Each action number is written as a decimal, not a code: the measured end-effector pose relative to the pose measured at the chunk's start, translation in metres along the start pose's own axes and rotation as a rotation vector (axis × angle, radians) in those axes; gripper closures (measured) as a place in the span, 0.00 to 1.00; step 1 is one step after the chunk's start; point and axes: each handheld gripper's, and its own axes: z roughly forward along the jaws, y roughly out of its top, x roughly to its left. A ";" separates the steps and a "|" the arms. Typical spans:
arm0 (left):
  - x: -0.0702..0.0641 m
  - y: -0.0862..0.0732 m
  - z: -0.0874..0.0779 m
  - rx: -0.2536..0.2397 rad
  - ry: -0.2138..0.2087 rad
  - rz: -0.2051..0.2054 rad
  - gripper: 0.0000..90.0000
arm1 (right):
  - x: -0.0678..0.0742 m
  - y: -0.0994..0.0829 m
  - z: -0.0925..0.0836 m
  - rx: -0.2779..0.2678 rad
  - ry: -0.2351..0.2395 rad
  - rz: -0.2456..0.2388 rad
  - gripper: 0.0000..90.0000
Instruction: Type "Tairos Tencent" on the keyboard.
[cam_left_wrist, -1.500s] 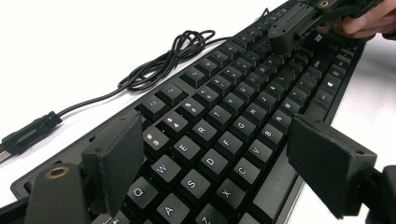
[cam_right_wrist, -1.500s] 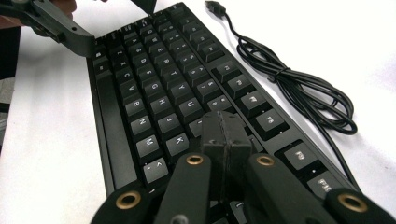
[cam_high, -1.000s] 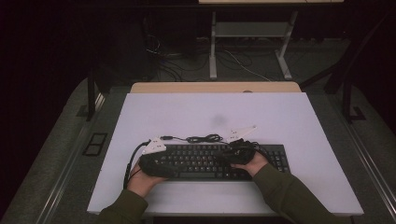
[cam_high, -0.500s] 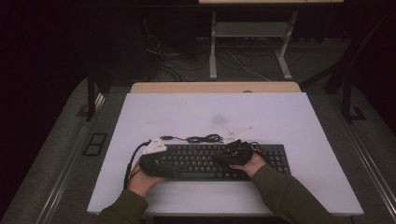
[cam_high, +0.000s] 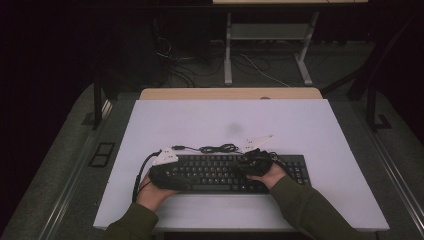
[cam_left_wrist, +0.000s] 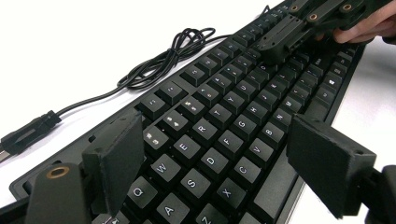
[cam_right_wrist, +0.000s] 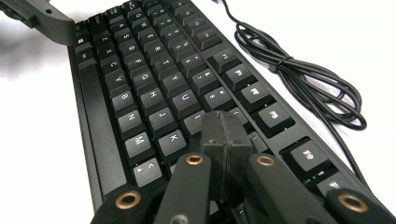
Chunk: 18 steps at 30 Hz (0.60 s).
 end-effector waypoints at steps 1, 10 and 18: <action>0.000 0.000 0.000 0.001 0.000 0.002 0.21 | 0.000 0.000 -0.001 -0.005 0.001 0.000 0.98; 0.001 0.000 -0.001 0.000 0.002 0.003 0.21 | -0.003 0.003 -0.009 -0.056 0.018 0.030 0.80; 0.003 0.000 -0.004 0.002 0.003 0.003 0.25 | -0.009 0.002 -0.012 -0.088 0.008 0.053 0.56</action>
